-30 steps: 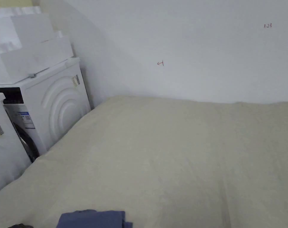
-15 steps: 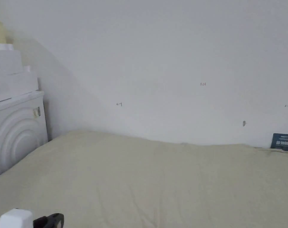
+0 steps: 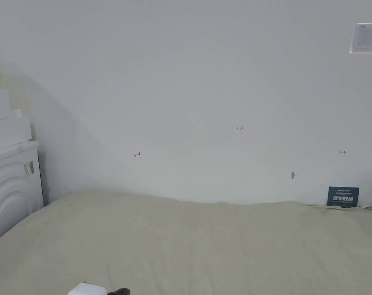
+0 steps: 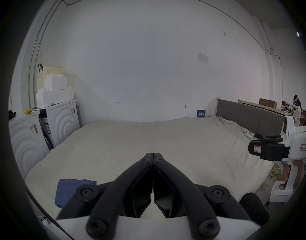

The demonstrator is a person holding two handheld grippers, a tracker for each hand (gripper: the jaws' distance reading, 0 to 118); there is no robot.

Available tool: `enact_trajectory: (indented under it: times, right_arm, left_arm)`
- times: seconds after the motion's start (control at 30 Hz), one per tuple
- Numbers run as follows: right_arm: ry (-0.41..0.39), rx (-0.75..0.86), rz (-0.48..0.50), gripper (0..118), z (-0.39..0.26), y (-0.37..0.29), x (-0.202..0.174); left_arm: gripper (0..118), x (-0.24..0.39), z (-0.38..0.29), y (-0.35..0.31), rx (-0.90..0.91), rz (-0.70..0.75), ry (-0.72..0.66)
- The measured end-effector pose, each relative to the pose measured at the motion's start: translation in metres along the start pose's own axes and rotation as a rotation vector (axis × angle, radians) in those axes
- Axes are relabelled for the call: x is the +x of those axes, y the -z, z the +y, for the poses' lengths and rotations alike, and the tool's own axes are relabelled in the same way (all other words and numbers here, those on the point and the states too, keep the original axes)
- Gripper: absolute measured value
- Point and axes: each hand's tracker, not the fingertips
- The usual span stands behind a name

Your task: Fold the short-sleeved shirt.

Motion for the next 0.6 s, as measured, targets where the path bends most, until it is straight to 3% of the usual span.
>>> enact_trajectory:
  times: [0.6]
  right_arm:
    - [0.023,0.005,-0.016,4,0.0042,-0.0047,0.0001]
  left_arm:
    - [4,0.0011,-0.0026,-0.0039,-0.051,0.028,0.013]
